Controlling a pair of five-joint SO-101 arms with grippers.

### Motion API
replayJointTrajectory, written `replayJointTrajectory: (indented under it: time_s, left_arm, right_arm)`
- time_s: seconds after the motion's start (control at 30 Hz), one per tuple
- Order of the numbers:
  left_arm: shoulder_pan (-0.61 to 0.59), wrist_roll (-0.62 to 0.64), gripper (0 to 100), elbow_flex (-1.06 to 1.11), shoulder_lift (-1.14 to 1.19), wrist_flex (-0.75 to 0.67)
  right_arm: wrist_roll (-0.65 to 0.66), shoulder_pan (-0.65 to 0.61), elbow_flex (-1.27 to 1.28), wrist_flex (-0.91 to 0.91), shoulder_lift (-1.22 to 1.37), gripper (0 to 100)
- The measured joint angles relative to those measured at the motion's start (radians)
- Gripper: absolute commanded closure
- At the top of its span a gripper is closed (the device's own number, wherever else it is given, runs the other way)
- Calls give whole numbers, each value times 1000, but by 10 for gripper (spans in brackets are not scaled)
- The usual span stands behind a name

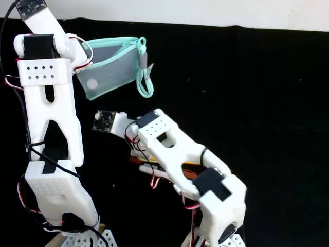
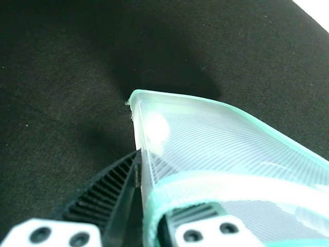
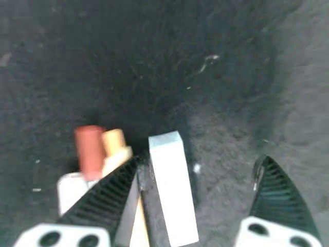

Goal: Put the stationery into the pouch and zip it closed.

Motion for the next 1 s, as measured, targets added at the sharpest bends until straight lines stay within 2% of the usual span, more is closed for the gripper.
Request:
replayJointTrajectory:
  time_s: [0.13, 0.3, 0.33, 0.83, 1.0]
  left_arm:
    - [0, 0, 993, 0, 0, 0]
    - [0, 0, 993, 0, 0, 0]
    - [0, 0, 993, 0, 0, 0]
    - [0, 0, 993, 0, 0, 0]
    - [0, 0, 993, 0, 0, 0]
  right_arm:
    - [0, 0, -2, -20, 25, 711]
    - [0, 6, -2, -20, 25, 981]
    - [0, 9, -2, -21, 25, 995]
    - [-64, 55, -2, -51, 11, 992]
    - [-189, 118, 5, -55, -94, 992]
